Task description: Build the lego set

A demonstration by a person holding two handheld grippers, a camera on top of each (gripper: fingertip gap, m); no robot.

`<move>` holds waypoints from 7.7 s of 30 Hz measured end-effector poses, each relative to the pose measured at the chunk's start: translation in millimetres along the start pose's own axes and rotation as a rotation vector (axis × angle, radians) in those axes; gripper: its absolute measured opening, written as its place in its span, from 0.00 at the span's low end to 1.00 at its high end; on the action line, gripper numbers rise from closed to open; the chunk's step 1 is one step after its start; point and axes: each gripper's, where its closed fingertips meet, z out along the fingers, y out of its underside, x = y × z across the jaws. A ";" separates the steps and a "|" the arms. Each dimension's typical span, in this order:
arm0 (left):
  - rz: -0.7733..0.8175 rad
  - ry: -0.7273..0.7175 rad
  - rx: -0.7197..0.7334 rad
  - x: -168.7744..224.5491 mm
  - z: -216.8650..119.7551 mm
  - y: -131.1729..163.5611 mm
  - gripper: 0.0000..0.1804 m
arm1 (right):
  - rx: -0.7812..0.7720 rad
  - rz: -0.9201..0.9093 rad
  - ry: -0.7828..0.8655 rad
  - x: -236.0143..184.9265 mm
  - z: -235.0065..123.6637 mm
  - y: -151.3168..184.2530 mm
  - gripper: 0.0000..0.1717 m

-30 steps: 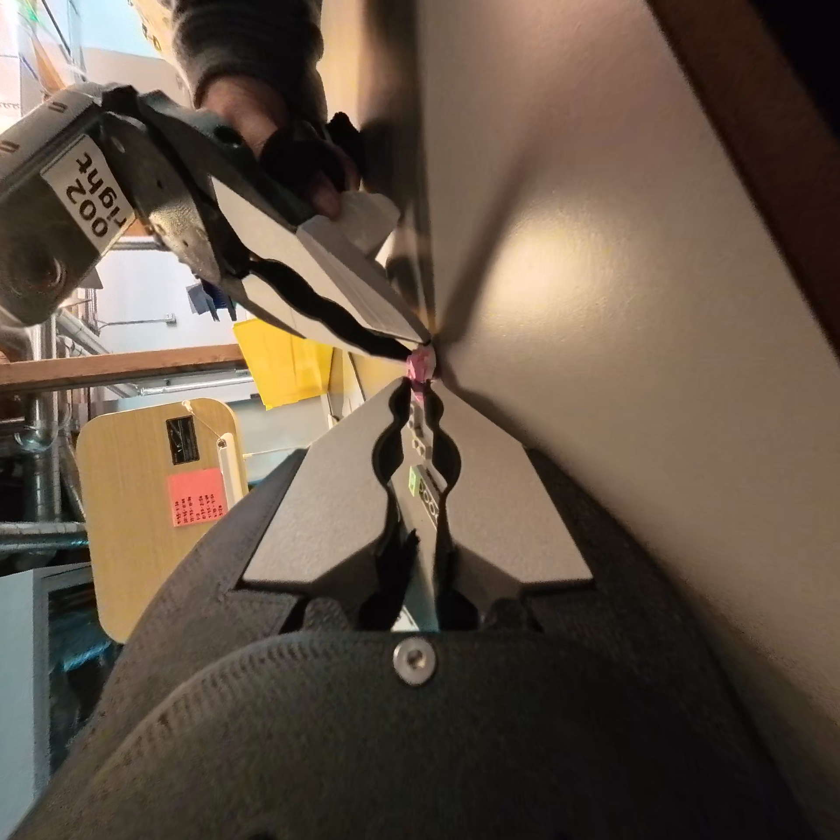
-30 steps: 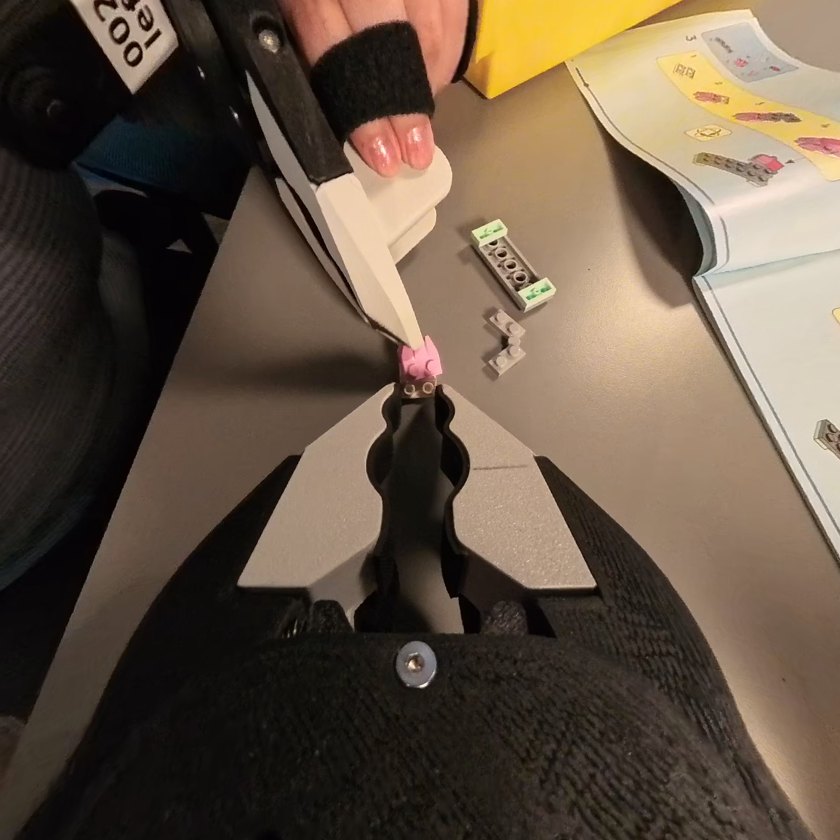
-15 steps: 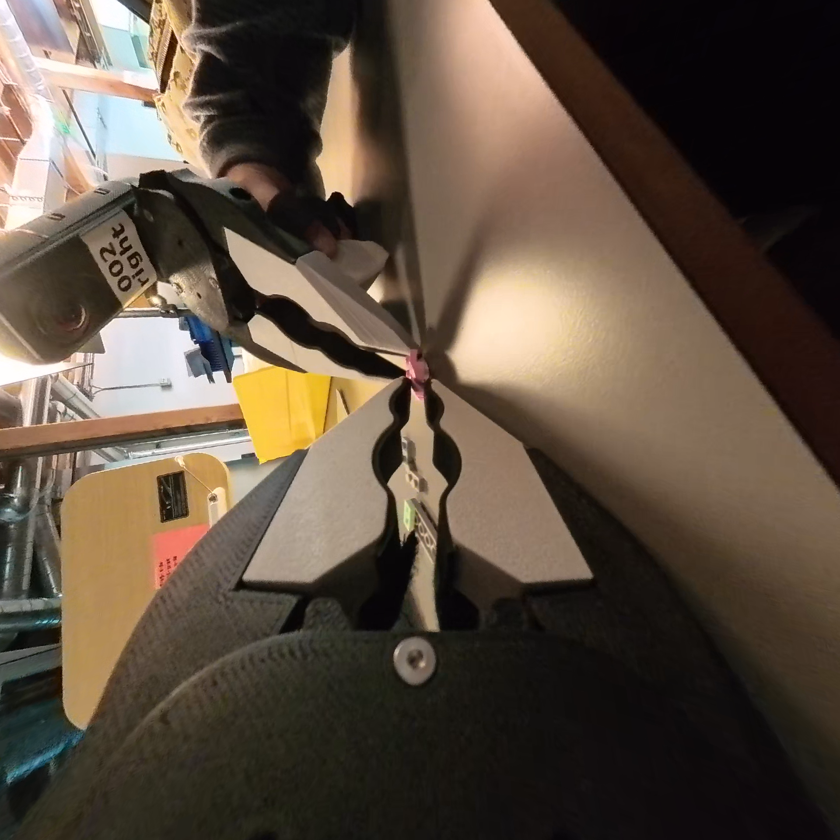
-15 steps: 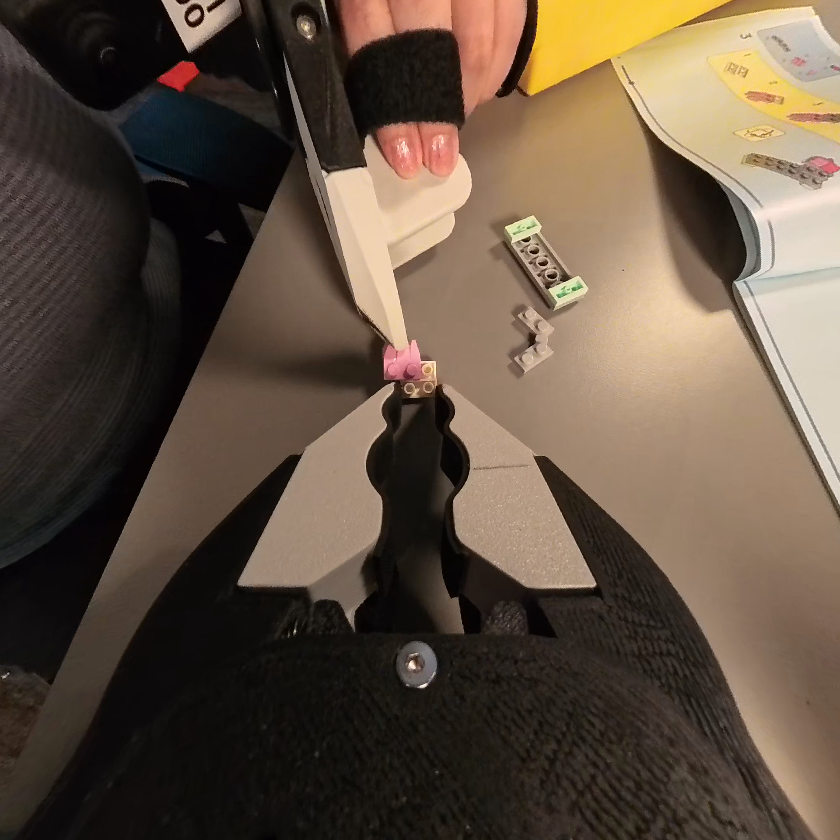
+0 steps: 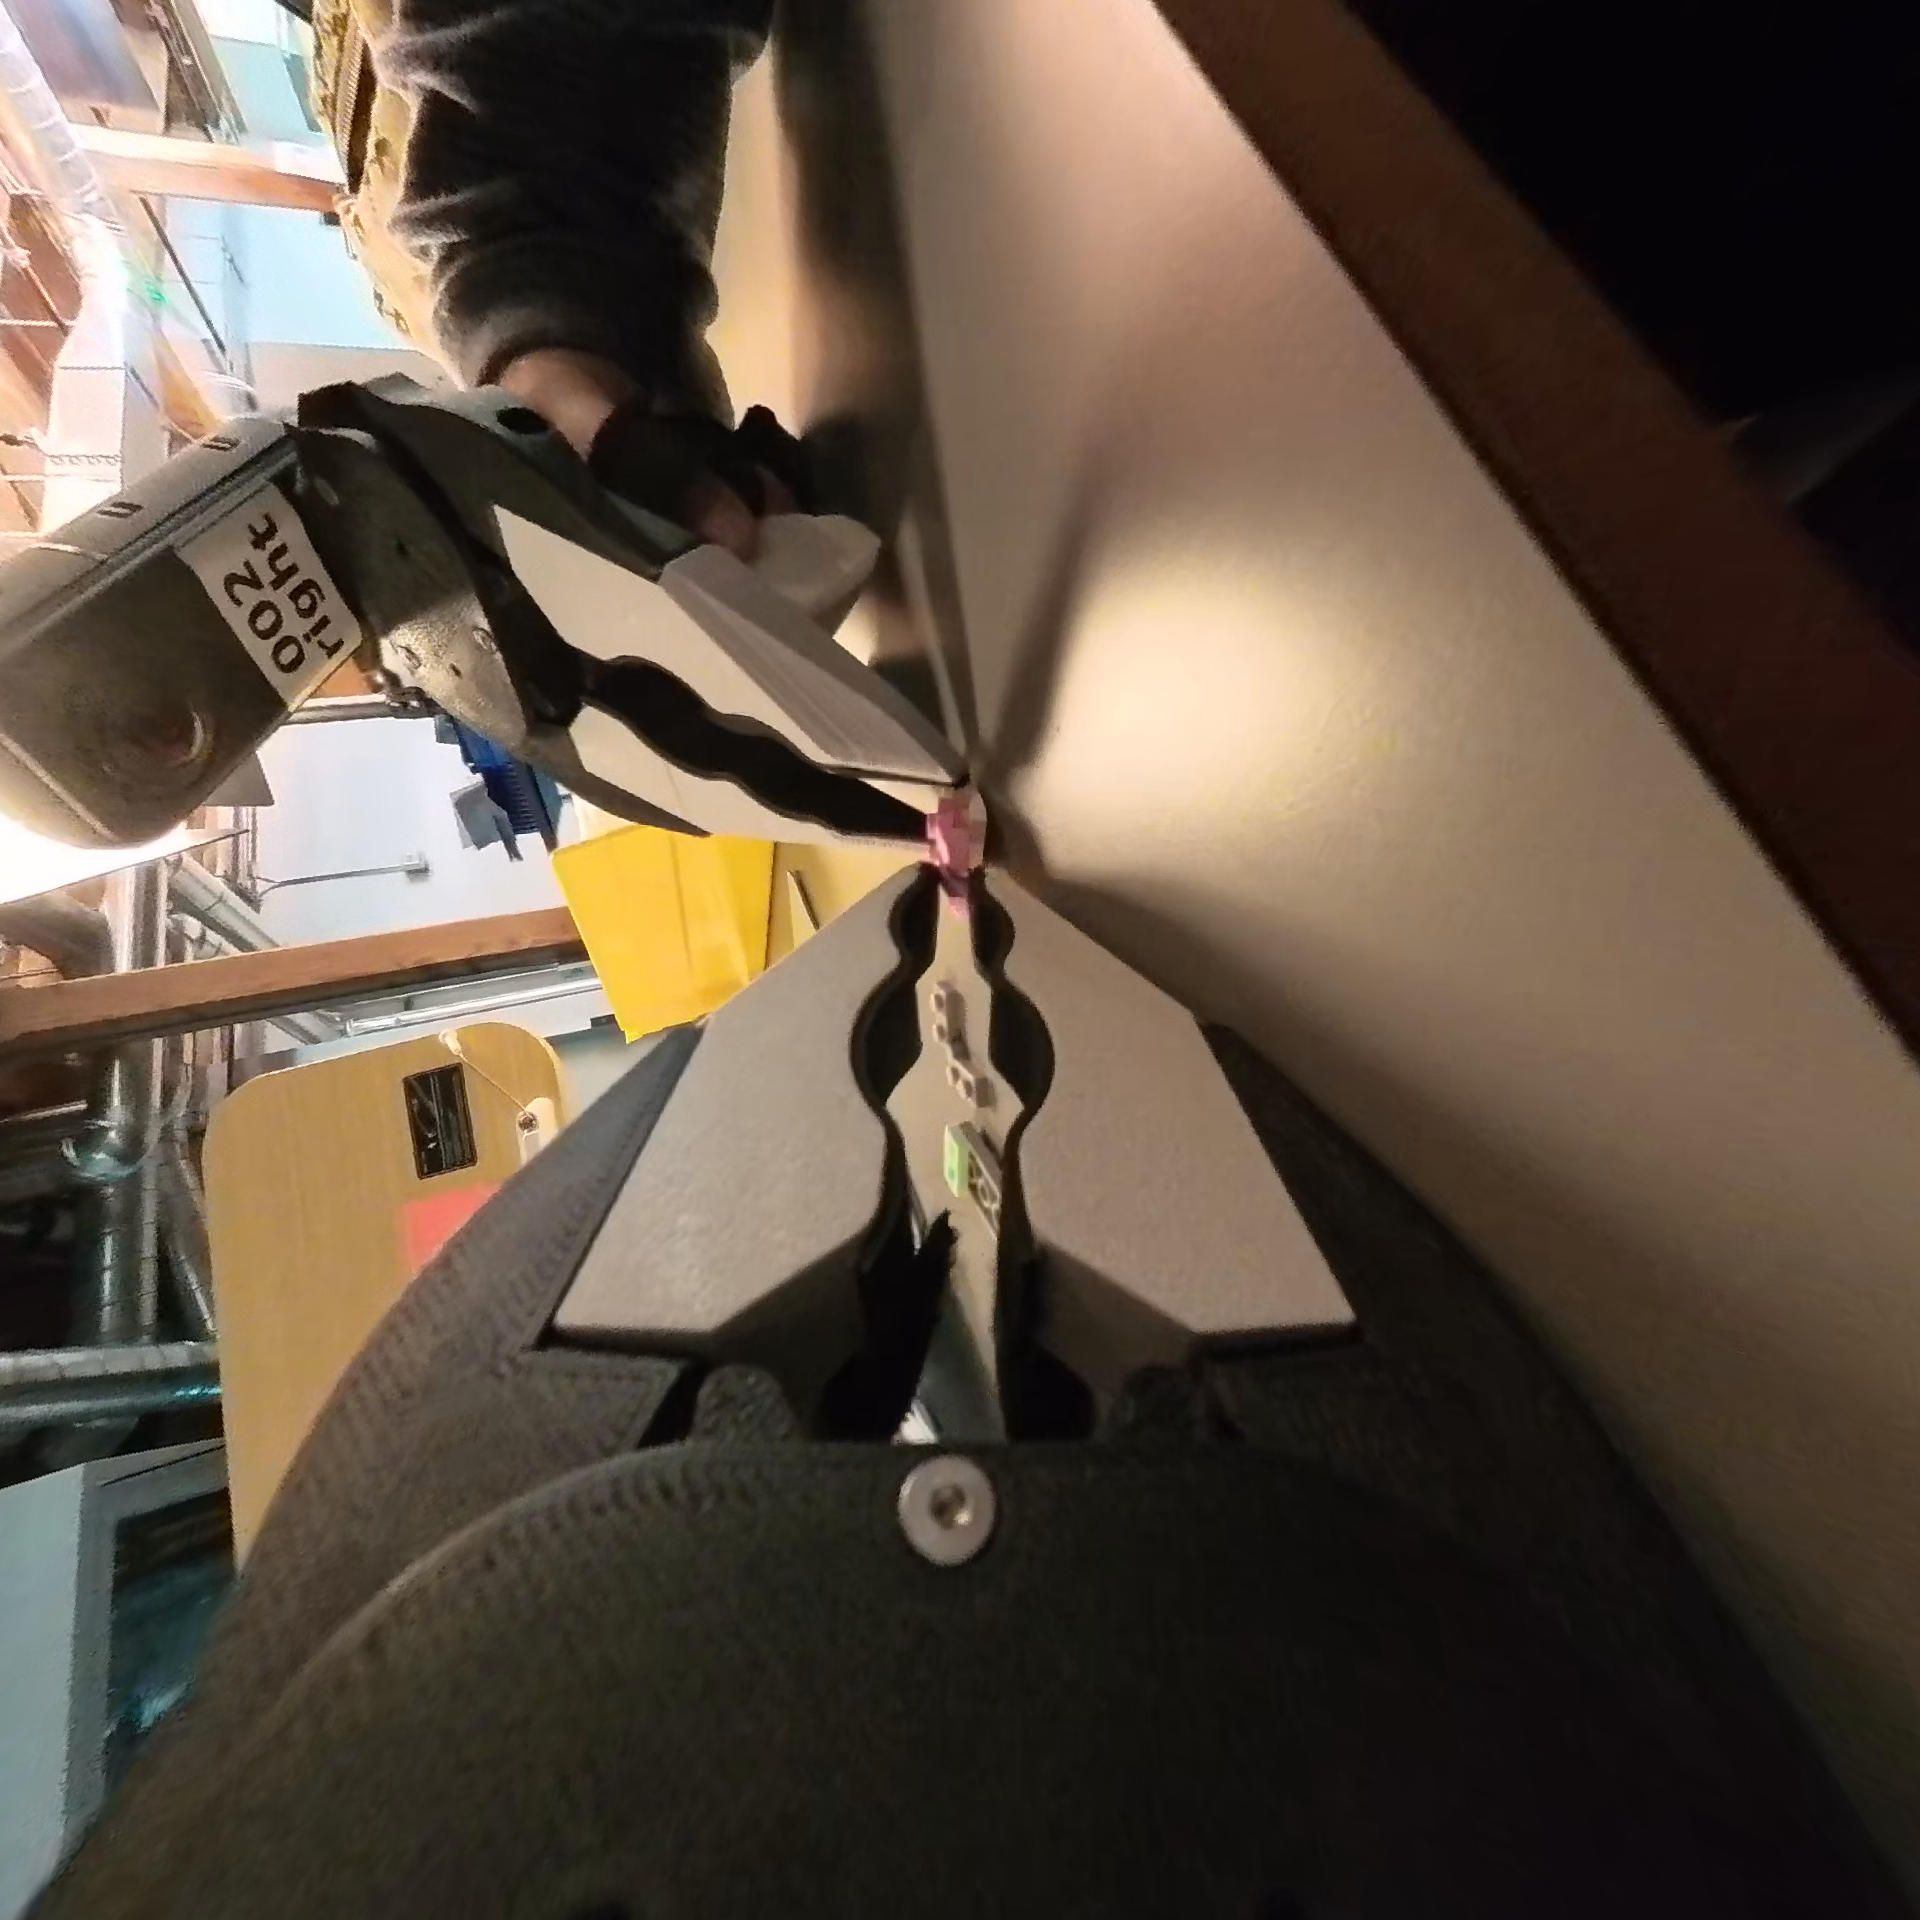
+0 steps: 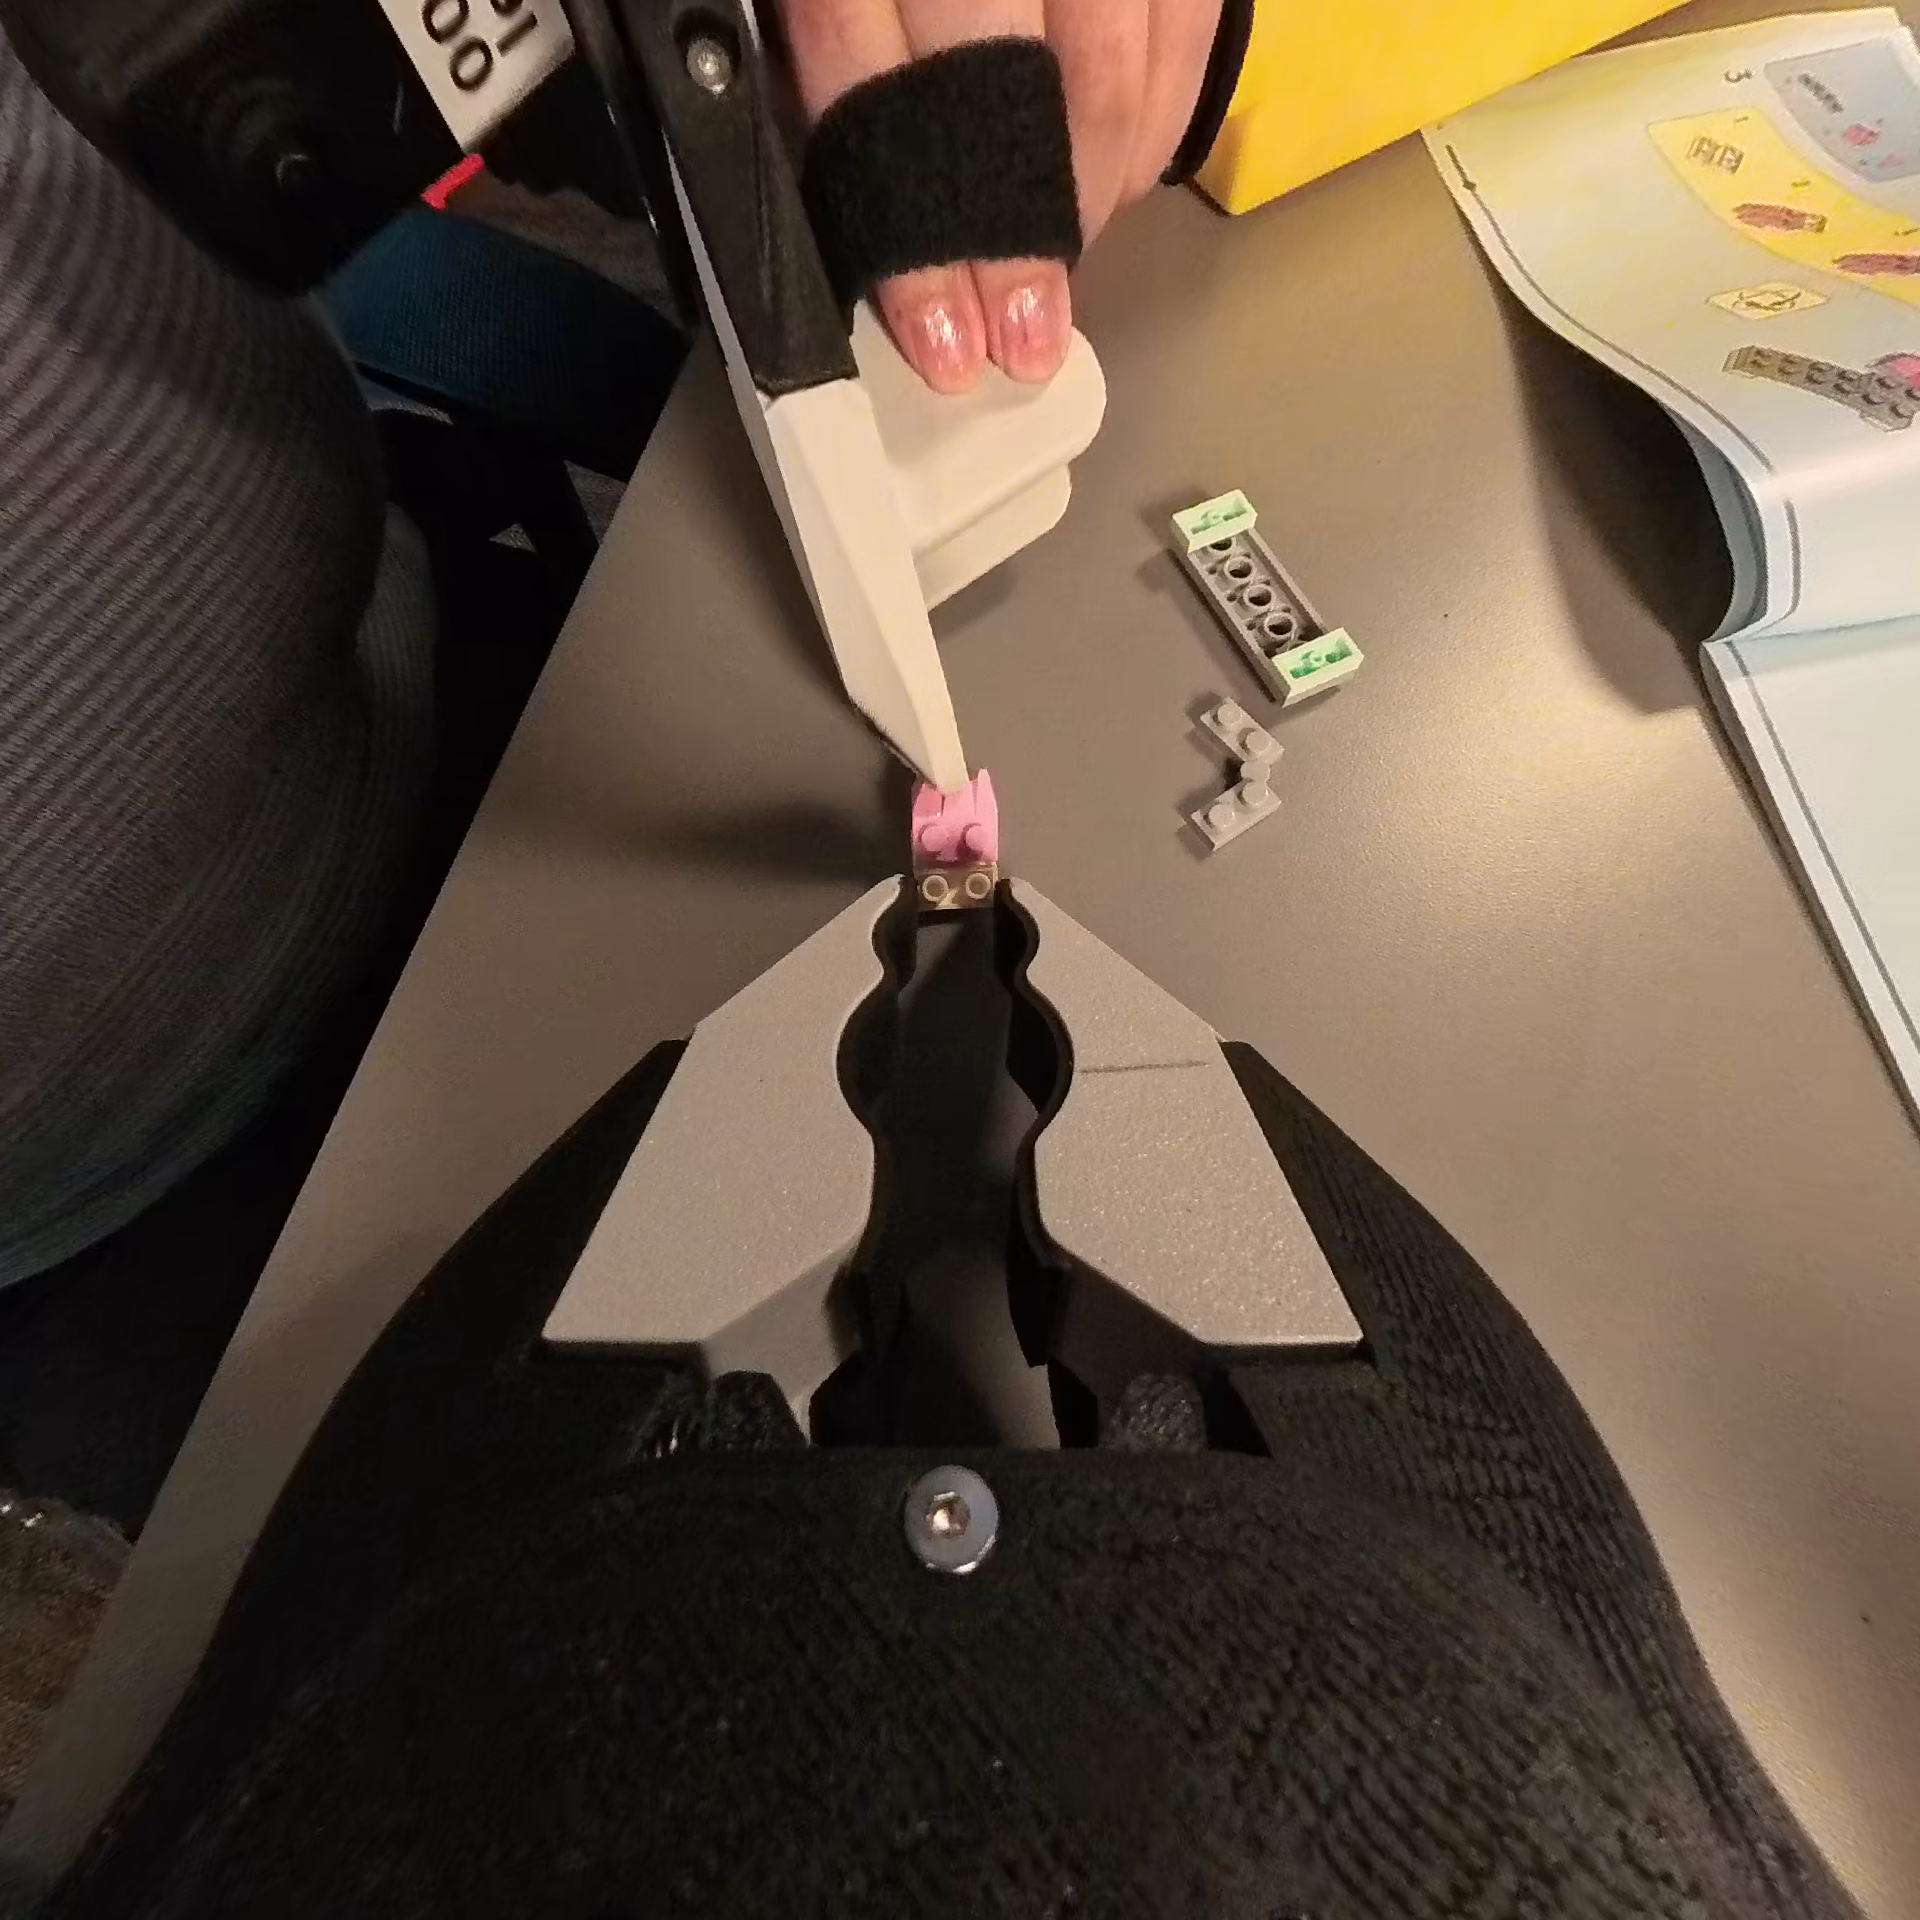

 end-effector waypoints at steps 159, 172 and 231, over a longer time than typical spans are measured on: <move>-0.847 0.187 -0.289 -5.2 18.4 6.3 0.06 | 0.110 0.347 -0.019 15.6 -5.9 -9.2 0.07; -1.000 0.120 0.012 -26.7 0.7 -2.6 0.03 | 0.054 -0.281 0.259 12.0 3.1 -18.5 0.19; -1.216 0.243 0.088 -44.3 -13.2 -15.6 0.04 | 0.311 -0.184 0.069 -14.1 -24.1 -47.1 0.02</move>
